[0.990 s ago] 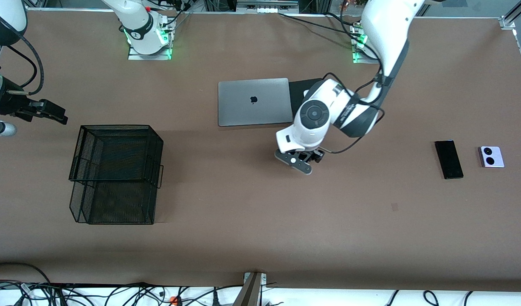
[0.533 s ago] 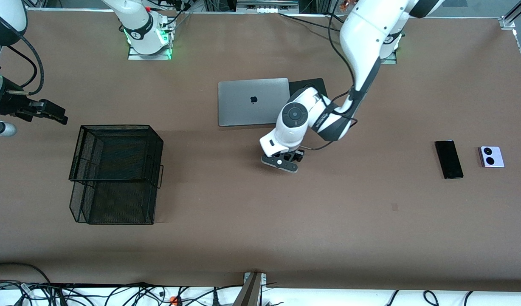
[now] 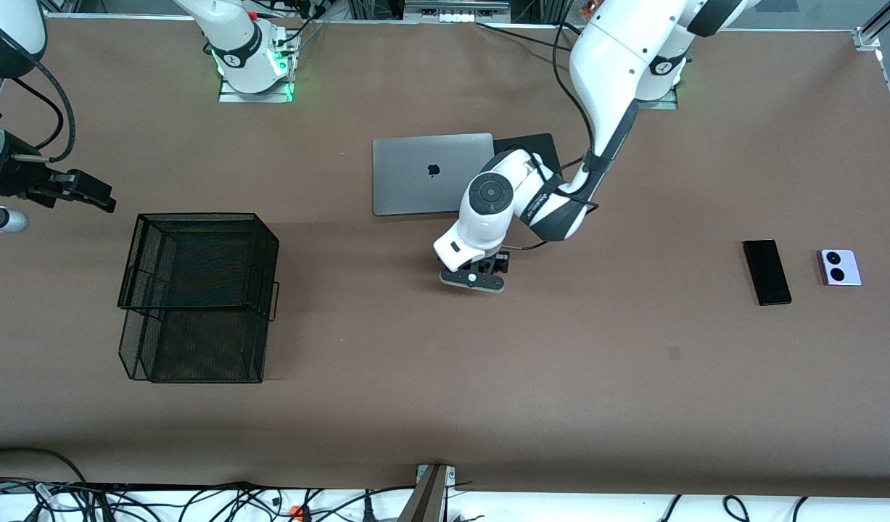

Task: Place phones with both arms
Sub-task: 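Carry the flip phone with the left gripper and set it beside the laptop, then grasp the flip phone with the right gripper while the left grasps the bar phone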

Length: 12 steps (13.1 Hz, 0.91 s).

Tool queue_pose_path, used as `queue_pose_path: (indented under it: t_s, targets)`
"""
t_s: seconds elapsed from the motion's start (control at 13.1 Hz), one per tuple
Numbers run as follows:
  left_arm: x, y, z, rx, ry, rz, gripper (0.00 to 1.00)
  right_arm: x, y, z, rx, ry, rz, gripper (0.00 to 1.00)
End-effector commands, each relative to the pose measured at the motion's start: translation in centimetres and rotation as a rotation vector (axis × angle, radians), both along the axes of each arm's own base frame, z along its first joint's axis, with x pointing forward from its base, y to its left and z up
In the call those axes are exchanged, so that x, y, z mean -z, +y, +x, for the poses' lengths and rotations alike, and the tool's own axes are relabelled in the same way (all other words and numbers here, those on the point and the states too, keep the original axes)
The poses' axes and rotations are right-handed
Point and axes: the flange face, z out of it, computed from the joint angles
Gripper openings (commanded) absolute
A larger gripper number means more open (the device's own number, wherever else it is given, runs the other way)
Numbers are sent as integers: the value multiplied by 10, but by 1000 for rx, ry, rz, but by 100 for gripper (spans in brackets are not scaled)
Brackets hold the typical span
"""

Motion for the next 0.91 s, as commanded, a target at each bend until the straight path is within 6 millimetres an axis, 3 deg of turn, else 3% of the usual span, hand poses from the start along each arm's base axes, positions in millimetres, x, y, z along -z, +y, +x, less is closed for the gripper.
queue_pose_path:
  t_s: [0.0,0.15,0.38,0.53,0.69,0.84]
  targets:
    - [-76,48,24,-69,8,57,100,0,1,0,9,-4,-2,100]
    - [-115,96,41,-141,39,92,100,0,1,0,9,-6,-1,100]
    - [-147,185,72,-243,91,124,100,4,12,2,-7,0,4,100]
    - [-159,244,90,-198,145,141,100,9,41,7,-56,-6,7,100]
    - [-159,299,104,-183,147,174,100,22,88,12,-130,-6,8,100]
    - [-159,331,110,-169,152,172,100,42,134,12,-142,26,26,100]
